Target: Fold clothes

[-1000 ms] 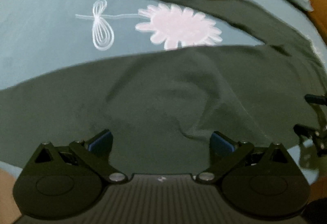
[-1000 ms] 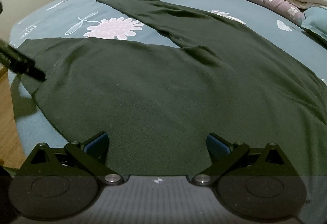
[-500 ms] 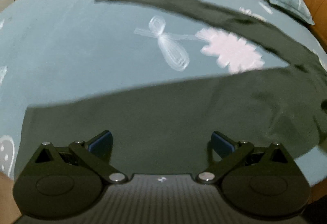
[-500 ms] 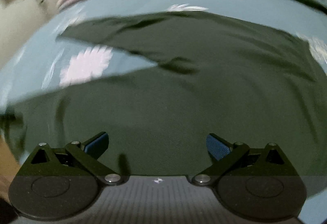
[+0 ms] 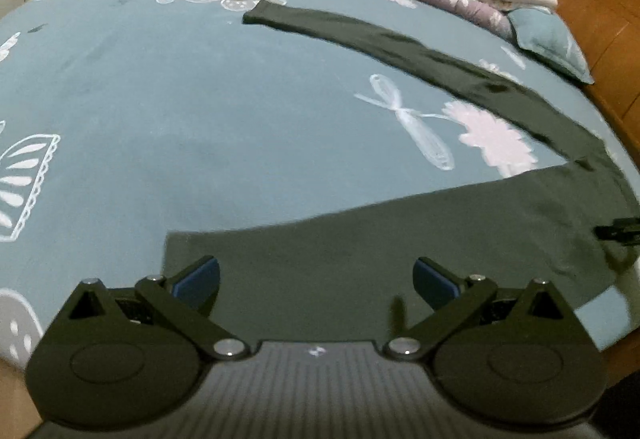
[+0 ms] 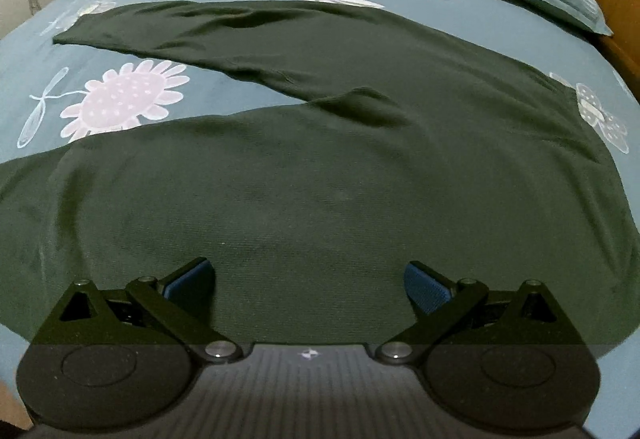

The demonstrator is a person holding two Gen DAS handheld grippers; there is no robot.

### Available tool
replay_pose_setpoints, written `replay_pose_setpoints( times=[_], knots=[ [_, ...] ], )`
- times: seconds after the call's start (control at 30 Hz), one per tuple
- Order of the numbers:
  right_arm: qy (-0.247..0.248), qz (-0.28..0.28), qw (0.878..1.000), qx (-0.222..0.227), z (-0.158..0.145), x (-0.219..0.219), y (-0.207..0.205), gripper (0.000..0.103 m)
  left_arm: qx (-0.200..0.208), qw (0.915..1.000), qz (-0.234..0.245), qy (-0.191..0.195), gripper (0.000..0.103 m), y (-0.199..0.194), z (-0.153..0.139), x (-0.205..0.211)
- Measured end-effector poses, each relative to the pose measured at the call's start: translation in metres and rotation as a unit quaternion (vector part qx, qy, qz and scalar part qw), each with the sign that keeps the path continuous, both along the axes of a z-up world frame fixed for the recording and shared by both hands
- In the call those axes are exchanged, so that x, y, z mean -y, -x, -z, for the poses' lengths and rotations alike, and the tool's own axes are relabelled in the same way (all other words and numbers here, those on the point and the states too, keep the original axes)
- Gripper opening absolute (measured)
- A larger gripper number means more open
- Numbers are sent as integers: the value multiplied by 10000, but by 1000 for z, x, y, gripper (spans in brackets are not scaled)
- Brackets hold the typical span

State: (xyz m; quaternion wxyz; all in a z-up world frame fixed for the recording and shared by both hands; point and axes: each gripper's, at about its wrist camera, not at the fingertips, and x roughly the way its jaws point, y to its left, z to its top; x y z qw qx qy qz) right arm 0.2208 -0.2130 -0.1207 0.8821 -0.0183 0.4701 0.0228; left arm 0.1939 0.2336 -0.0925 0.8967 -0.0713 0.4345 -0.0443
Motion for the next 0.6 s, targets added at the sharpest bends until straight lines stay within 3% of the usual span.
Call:
replay_pose_setpoints(
  times=[0.13, 0.33, 0.4, 0.5, 0.6],
  knots=[
    [25, 104, 9999, -27, 0, -2, 0, 103, 73, 9991, -347, -223, 102, -4, -4, -12],
    [56, 232, 9997, -50, 0, -5, 0, 103, 261, 9987, 21, 448, 102, 2, -12, -7],
    [56, 240, 9997, -62, 0, -5, -1, 103, 199, 9987, 118, 443, 102, 2, -6, 0],
    [57, 235, 9997, -88, -1, -5, -1, 103, 118, 9991, -416, -42, 102, 1, 0, -3],
    [39, 224, 9997, -80, -1, -4, -1, 103, 163, 9968, -785, -43, 102, 0, -7, -15]
  ],
)
